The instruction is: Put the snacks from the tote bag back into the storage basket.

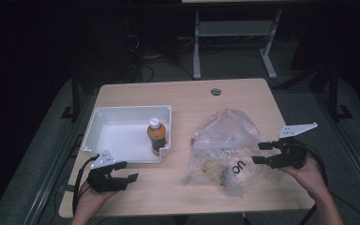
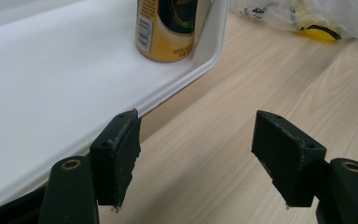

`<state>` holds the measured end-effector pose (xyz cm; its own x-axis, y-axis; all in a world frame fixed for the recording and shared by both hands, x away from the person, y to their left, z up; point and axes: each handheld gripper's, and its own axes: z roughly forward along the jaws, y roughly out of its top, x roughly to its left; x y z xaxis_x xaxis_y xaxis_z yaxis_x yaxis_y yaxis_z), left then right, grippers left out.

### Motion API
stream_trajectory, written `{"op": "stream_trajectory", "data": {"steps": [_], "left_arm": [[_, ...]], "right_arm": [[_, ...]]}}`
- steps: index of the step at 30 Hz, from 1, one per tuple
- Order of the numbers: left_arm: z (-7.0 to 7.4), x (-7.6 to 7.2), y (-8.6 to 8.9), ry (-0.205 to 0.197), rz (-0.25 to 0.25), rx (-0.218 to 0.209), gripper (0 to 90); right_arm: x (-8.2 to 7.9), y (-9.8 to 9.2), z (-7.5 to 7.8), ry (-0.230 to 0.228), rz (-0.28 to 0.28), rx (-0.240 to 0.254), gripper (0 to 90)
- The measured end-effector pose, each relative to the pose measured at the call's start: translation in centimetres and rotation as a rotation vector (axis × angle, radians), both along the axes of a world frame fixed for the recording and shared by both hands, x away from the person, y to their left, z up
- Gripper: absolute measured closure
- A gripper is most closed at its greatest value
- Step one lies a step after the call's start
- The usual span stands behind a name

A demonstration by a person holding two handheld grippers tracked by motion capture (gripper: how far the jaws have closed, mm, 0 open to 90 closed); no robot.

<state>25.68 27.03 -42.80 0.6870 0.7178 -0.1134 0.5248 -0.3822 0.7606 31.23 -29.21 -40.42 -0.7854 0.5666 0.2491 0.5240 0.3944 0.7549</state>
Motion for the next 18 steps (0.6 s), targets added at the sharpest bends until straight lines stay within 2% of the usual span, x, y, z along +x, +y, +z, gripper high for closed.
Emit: {"op": "stream_trajectory", "data": {"steps": [14, 18], "left_arm": [[-0.1, -0.1, -0.1, -0.003, 0.003, -0.002, 30.2], [-0.1, -0.1, -0.2, -0.017, -0.007, 0.009, 29.3]], "right_arm": [[-2.0, -0.4, -1.3, -0.016, -0.006, 0.016, 27.7], [-2.4, -0.2, -1.5, -0.026, -0.001, 0.009, 27.2]]}}
